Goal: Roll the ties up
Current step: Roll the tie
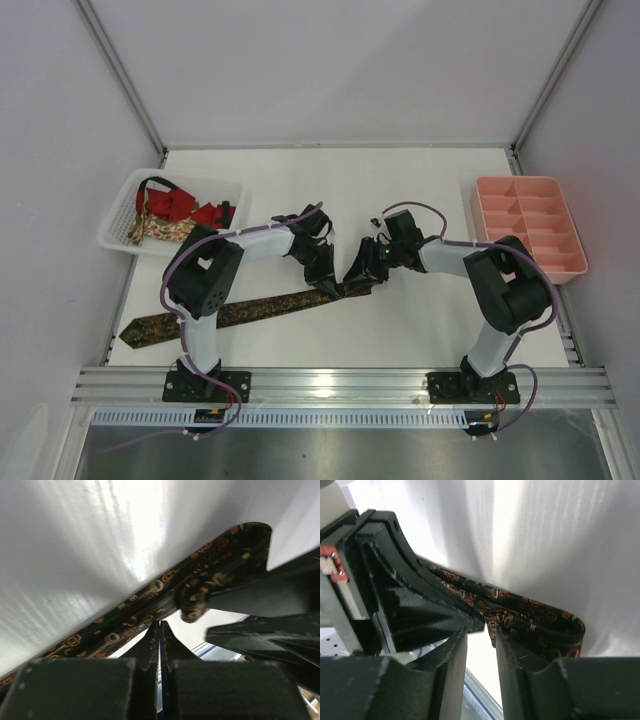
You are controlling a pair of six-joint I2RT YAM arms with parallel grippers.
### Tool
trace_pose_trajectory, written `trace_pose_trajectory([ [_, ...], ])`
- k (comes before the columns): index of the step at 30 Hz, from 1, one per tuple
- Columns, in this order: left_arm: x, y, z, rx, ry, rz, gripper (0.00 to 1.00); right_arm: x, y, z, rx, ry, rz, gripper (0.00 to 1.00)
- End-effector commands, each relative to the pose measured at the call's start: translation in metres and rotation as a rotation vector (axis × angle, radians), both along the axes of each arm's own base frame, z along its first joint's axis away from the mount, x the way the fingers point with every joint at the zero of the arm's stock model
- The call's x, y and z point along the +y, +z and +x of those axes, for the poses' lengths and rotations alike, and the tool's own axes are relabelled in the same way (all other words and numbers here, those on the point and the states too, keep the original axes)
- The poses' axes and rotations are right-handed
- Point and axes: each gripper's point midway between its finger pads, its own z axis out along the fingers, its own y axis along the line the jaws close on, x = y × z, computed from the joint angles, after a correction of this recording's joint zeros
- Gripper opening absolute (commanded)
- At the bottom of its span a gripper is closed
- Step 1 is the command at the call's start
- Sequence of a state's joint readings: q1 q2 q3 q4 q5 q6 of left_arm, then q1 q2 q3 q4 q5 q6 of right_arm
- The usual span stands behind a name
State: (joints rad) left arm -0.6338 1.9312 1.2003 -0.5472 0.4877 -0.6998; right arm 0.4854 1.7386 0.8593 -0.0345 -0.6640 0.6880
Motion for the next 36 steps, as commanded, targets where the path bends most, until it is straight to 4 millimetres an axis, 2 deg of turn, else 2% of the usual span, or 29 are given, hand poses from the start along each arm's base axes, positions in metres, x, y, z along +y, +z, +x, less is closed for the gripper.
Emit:
trace_pose_trajectory([
  [1, -0.018, 0.032, 0.008, -0.032, -0.009, -0.122, 0.00, 0.010, 0.005, 0.001, 0.010, 0.016, 0.086, 0.34],
  [4, -0.018, 0.035, 0.010, -0.038, -0.002, -0.123, 0.01, 0.009, -0.004, 0.001, 0.036, -0.003, 0.075, 0.27],
  [5, -0.017, 0.035, 0.009, -0.039, -0.002, -0.119, 0.01, 0.008, -0.006, 0.001, 0.044, -0.008, 0.069, 0.21],
  [8, -0.018, 0.036, 0.009, -0.039, 0.008, -0.127, 0.00, 0.005, -0.015, 0.000, 0.070, -0.019, 0.051, 0.11],
  [16, -0.026, 0.033, 0.010, -0.008, 0.034, -0.166, 0.00, 0.000, -0.015, 0.005, 0.096, -0.061, 0.042, 0.07],
  [21, -0.030, 0.026, 0.017, -0.015, 0.040, -0.164, 0.00, 0.003, -0.011, 0.006, 0.123, -0.077, 0.062, 0.00],
  [24, -0.031, 0.017, 0.018, -0.005, 0.045, -0.157, 0.00, 0.005, -0.009, 0.006, 0.135, -0.080, 0.071, 0.00],
  [31, -0.015, -0.012, 0.012, 0.024, 0.045, -0.074, 0.01, 0.008, 0.005, 0.011, 0.133, -0.084, 0.071, 0.00],
  [32, -0.013, -0.017, 0.010, 0.033, 0.050, -0.068, 0.00, 0.010, 0.012, 0.017, 0.095, -0.074, 0.077, 0.00],
  [34, -0.010, -0.021, 0.010, 0.038, 0.050, -0.065, 0.00, 0.006, 0.019, 0.016, 0.089, -0.052, 0.036, 0.01],
  [35, -0.009, -0.022, 0.011, 0.035, 0.051, -0.062, 0.00, 0.004, 0.021, 0.020, 0.057, -0.043, 0.007, 0.07],
  [36, -0.007, -0.023, 0.012, 0.034, 0.050, -0.054, 0.00, 0.005, 0.037, 0.034, -0.047, 0.005, -0.005, 0.10],
])
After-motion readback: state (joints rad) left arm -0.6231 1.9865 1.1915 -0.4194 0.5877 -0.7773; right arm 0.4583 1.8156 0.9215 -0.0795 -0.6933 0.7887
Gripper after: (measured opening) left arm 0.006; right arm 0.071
